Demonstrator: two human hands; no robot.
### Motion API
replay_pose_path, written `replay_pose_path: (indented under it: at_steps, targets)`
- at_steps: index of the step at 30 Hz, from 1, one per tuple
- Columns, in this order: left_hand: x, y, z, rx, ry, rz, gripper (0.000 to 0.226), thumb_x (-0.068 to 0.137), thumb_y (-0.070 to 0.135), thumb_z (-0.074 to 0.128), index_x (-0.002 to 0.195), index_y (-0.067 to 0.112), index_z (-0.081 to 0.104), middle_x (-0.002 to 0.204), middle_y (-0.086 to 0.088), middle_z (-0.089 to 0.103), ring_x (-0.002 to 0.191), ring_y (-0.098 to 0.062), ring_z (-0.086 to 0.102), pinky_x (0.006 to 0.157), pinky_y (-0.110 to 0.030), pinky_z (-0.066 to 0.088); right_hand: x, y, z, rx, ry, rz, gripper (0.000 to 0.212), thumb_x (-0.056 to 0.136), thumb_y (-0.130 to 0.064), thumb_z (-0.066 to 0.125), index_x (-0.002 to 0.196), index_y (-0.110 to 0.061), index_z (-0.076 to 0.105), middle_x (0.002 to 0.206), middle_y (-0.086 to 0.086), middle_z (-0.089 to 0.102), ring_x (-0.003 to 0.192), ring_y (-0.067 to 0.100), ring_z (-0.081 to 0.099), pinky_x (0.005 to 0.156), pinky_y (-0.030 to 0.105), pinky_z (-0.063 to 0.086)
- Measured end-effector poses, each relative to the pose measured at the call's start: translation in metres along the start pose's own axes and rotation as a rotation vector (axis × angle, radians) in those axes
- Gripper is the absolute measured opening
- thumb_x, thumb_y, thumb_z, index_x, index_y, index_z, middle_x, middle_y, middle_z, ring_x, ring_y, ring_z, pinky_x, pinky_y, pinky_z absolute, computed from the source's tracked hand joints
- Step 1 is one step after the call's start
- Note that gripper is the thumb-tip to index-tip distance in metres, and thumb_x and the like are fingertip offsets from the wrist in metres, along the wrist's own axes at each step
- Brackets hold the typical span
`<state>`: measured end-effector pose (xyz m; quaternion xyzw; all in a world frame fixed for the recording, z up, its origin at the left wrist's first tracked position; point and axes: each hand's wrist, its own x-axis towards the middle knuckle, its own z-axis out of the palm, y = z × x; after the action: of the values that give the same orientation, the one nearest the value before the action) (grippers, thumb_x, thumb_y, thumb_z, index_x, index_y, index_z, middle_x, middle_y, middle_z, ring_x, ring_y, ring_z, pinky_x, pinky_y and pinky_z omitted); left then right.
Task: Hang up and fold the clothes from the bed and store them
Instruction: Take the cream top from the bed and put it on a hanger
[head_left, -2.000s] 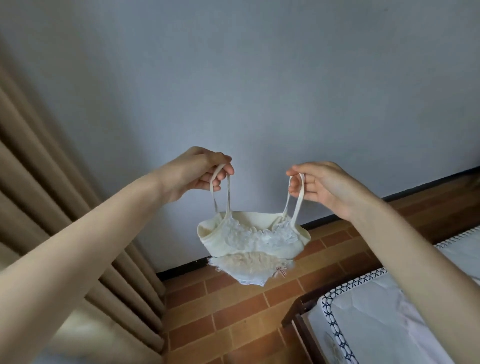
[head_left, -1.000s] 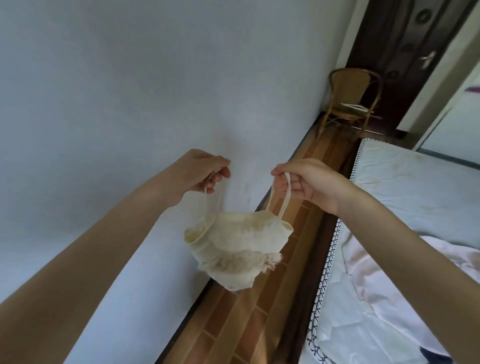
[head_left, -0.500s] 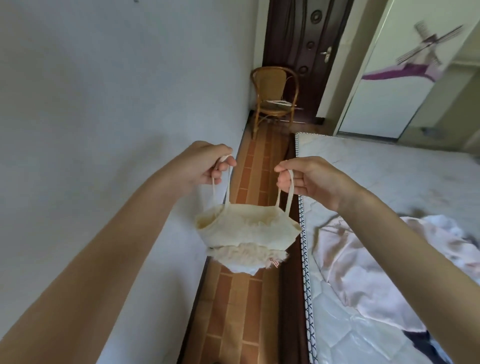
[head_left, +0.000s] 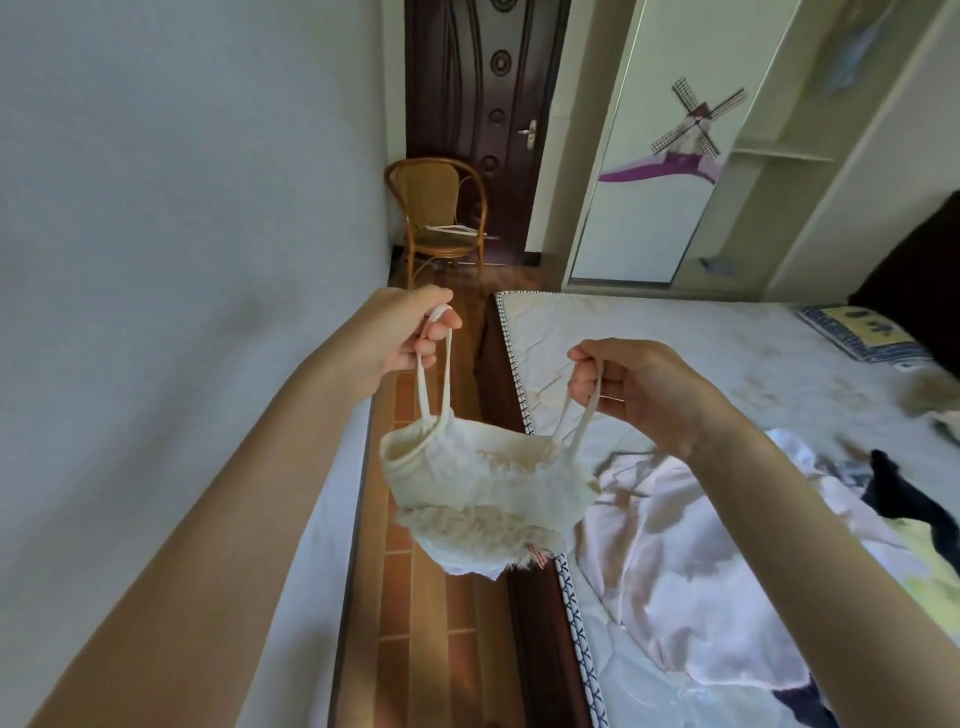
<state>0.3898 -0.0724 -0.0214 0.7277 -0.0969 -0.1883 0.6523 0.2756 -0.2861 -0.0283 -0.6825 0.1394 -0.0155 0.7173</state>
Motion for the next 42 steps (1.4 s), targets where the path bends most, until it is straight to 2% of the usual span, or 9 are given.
replay_pose_path:
  at_steps: [6, 12, 17, 20, 27, 32, 38, 42]
  targets:
    - [0.081, 0.007, 0.011, 0.009, 0.008, 0.046, 0.033, 0.098, 0.029, 0.051, 0.075, 0.008, 0.063, 0.047, 0.007, 0.044, 0.038, -0.005, 0.038, 0.060, -0.026, 0.042, 0.074, -0.009, -0.036, -0.005, 0.039, 0.007, 0.019, 0.099, -0.016, 0.052, 0.092, -0.005, 0.065, 0.070, 0.003, 0.064, 0.069, 0.016, 0.064, 0.077, 0.029, 0.054]
    - [0.175, 0.022, 0.025, 0.017, 0.066, 0.044, 0.032, 0.098, 0.025, 0.052, 0.072, 0.009, 0.062, 0.045, 0.006, 0.044, 0.037, -0.005, 0.037, 0.059, -0.026, 0.040, 0.160, -0.029, -0.070, 0.114, -0.004, 0.023, 0.017, 0.098, -0.017, 0.052, 0.090, -0.008, 0.064, 0.069, 0.002, 0.061, 0.069, 0.017, 0.063, 0.077, 0.028, 0.056]
    - [0.242, 0.037, 0.031, 0.033, 0.128, 0.052, 0.034, 0.099, 0.025, 0.051, 0.070, 0.009, 0.059, 0.044, 0.006, 0.042, 0.036, -0.006, 0.035, 0.059, -0.028, 0.040, 0.226, -0.051, -0.097, 0.085, -0.041, 0.008, 0.017, 0.098, -0.017, 0.053, 0.090, -0.008, 0.065, 0.070, 0.002, 0.061, 0.068, 0.014, 0.063, 0.072, 0.025, 0.057]
    - [0.278, 0.041, 0.030, 0.024, 0.147, 0.051, 0.036, 0.098, 0.024, 0.050, 0.067, 0.008, 0.059, 0.044, 0.005, 0.041, 0.037, -0.006, 0.034, 0.058, -0.028, 0.038, 0.266, -0.061, -0.107, 0.089, -0.052, 0.013, 0.017, 0.097, -0.016, 0.053, 0.089, -0.009, 0.065, 0.070, 0.002, 0.061, 0.067, 0.014, 0.063, 0.075, 0.025, 0.058]
    - [0.366, 0.040, 0.016, 0.026, 0.123, 0.077, 0.041, 0.099, 0.025, 0.049, 0.064, 0.008, 0.060, 0.045, 0.003, 0.040, 0.039, -0.008, 0.033, 0.059, -0.030, 0.037, 0.362, -0.068, -0.124, 0.124, -0.012, 0.039, 0.016, 0.097, -0.017, 0.054, 0.090, -0.008, 0.066, 0.069, 0.001, 0.063, 0.067, 0.013, 0.066, 0.080, 0.028, 0.056]
    - [0.447, 0.041, -0.002, 0.023, 0.087, 0.082, 0.049, 0.099, 0.028, 0.050, 0.053, 0.013, 0.061, 0.044, 0.003, 0.041, 0.039, -0.007, 0.035, 0.061, -0.031, 0.040, 0.443, -0.074, -0.118, 0.097, 0.001, 0.053, 0.018, 0.098, -0.018, 0.054, 0.090, -0.010, 0.067, 0.070, 0.000, 0.066, 0.069, 0.013, 0.068, 0.074, 0.026, 0.057]
    - [0.536, 0.064, -0.031, 0.071, 0.017, 0.089, 0.046, 0.099, 0.030, 0.051, 0.059, 0.010, 0.058, 0.044, 0.003, 0.044, 0.041, -0.007, 0.038, 0.062, -0.031, 0.040, 0.539, -0.102, -0.099, 0.091, 0.005, 0.021, 0.015, 0.097, -0.017, 0.056, 0.091, -0.010, 0.069, 0.072, 0.001, 0.067, 0.071, 0.014, 0.068, 0.073, 0.027, 0.056]
    - [0.592, 0.079, -0.044, 0.073, -0.020, 0.103, 0.049, 0.098, 0.030, 0.051, 0.053, 0.014, 0.061, 0.044, 0.002, 0.043, 0.043, -0.008, 0.038, 0.061, -0.030, 0.040, 0.588, -0.112, -0.094, 0.095, 0.009, 0.009, 0.016, 0.098, -0.017, 0.055, 0.092, -0.010, 0.067, 0.072, 0.001, 0.065, 0.070, 0.014, 0.067, 0.072, 0.026, 0.056]
